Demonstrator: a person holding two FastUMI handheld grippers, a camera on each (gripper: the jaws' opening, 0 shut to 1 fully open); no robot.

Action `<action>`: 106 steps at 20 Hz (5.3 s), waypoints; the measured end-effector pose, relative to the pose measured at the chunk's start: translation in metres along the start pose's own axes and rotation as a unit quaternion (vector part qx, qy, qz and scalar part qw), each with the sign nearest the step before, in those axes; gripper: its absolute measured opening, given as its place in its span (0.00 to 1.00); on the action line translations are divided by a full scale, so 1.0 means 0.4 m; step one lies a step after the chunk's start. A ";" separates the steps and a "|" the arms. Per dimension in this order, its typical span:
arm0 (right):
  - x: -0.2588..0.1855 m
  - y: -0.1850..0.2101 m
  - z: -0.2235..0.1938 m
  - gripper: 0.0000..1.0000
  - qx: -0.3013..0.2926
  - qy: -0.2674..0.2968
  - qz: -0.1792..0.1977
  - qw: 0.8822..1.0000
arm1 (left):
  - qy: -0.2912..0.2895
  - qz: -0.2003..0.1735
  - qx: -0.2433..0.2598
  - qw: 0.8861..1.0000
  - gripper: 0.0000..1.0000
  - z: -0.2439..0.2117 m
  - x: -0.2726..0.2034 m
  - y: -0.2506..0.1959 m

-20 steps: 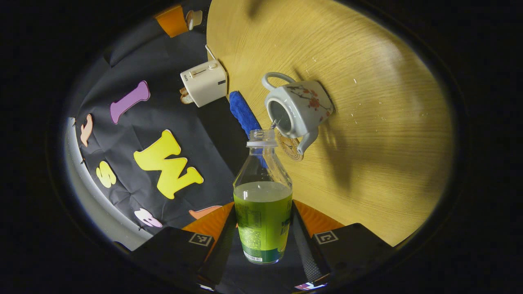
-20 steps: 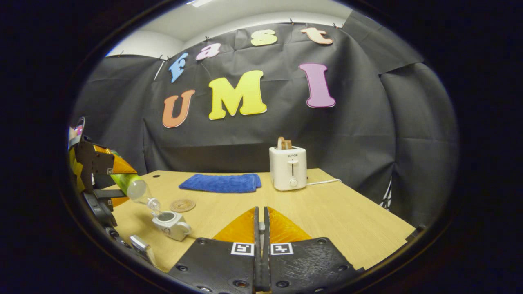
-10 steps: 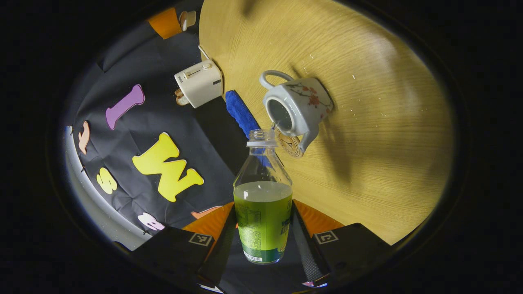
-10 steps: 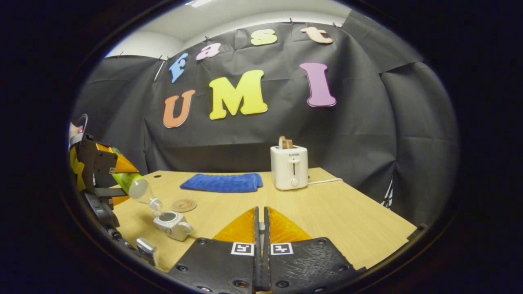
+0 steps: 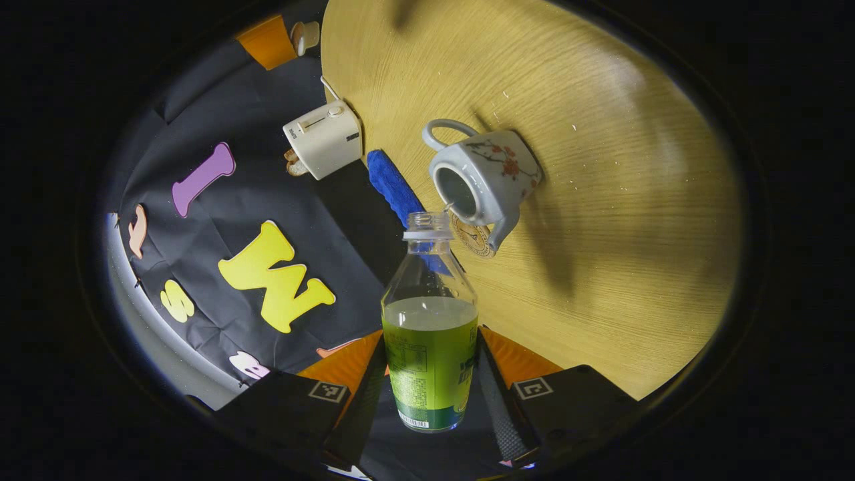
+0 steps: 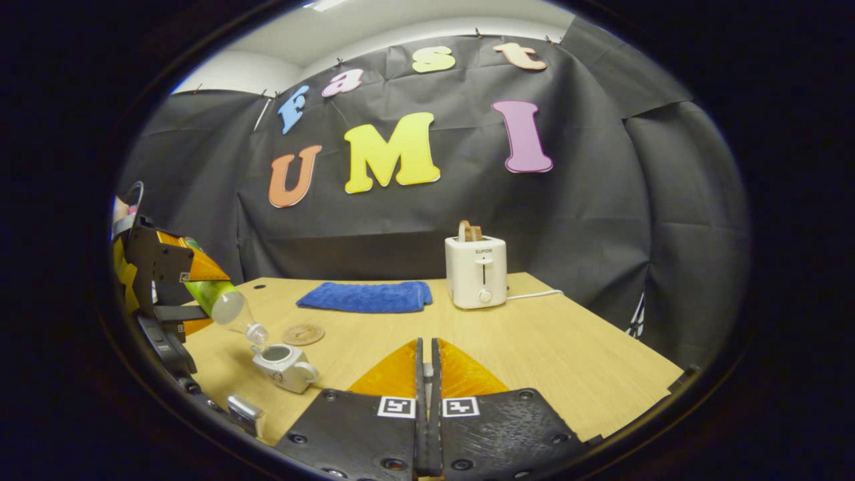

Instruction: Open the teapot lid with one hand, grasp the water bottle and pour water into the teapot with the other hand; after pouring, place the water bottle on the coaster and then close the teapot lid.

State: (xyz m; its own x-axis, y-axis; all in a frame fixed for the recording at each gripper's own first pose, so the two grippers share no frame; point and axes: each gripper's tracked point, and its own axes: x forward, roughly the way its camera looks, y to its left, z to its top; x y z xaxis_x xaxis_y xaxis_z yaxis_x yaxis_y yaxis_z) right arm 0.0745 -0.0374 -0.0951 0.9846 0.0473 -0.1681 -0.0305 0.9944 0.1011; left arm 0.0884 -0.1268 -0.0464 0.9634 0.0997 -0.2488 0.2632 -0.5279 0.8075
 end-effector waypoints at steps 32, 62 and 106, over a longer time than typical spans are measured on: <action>-0.040 0.015 0.045 0.00 -0.021 -0.014 -0.006 1.000 | -0.192 0.071 -0.864 0.459 0.76 -0.249 0.121 0.320; 0.019 0.028 -0.055 0.00 -0.031 0.032 -0.003 0.999 | -0.207 -0.031 -0.853 0.478 0.82 0.111 0.346 0.087; 0.155 0.491 -0.121 0.00 -0.024 0.037 0.126 0.991 | -0.172 0.067 -0.858 0.480 0.94 -0.185 -0.133 -0.221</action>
State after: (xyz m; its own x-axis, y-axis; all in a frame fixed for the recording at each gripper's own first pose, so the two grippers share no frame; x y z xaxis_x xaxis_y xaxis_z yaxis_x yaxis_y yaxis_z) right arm 0.1211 0.1655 -0.1331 0.9295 0.3003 -0.2144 -0.2845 0.9533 0.1016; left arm 0.0178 -0.0229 -0.0647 0.9897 -0.1393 0.0320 0.1392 0.9902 0.0072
